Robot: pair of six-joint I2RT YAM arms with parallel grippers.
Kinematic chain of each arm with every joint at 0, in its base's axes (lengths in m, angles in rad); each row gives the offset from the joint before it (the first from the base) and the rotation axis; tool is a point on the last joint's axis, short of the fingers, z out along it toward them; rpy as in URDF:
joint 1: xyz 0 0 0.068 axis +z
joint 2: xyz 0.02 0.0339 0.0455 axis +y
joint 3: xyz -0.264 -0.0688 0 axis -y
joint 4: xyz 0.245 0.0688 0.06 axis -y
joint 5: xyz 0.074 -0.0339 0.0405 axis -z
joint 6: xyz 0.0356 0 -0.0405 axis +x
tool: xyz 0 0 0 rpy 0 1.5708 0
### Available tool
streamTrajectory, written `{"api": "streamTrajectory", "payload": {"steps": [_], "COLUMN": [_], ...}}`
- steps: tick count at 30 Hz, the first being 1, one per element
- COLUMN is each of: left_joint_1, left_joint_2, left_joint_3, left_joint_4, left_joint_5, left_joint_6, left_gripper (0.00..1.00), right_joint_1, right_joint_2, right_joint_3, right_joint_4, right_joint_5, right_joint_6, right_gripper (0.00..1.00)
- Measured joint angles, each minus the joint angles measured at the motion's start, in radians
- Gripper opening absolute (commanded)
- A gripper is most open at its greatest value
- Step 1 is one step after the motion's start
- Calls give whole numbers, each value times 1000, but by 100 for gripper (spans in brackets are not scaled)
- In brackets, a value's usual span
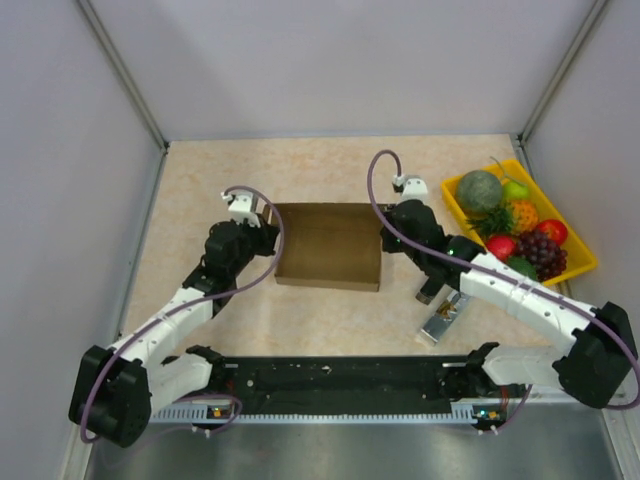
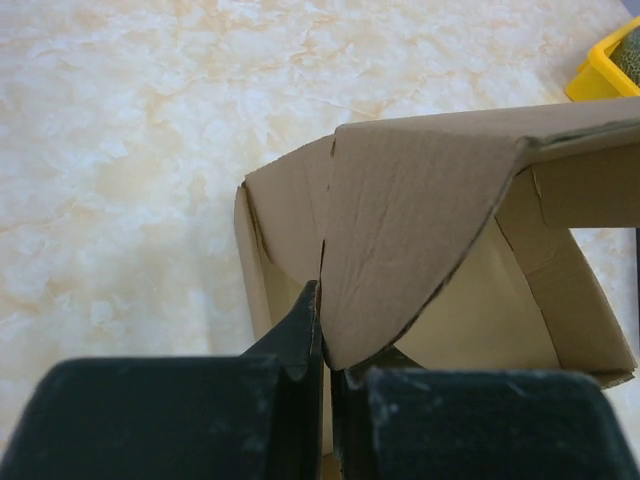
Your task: Fold the paper box
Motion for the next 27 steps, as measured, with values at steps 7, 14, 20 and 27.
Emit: {"api": "streamTrajectory", "payload": {"steps": [7, 14, 20, 27], "left_joint_1": [-8, -12, -13, -17], "left_joint_2": [-34, -33, -24, -23], "left_joint_3": [-138, -201, -219, -225], "left_joint_4": [173, 273, 308, 317], "left_joint_5": [-29, -59, -61, -67], "left_joint_6": [-26, -29, -31, -34], "left_gripper": [0, 0, 0, 0], "right_joint_1": [77, 106, 118, 113], "right_joint_2": [-88, -172, -481, -441], "right_joint_3": [-201, -283, -312, -44], "right_joint_4": [189, 109, -40, -156], "right_joint_5": [67, -12, -116, -229], "right_joint_6": [-49, -6, 23, 50], "right_gripper": [27, 68, 92, 93]}}
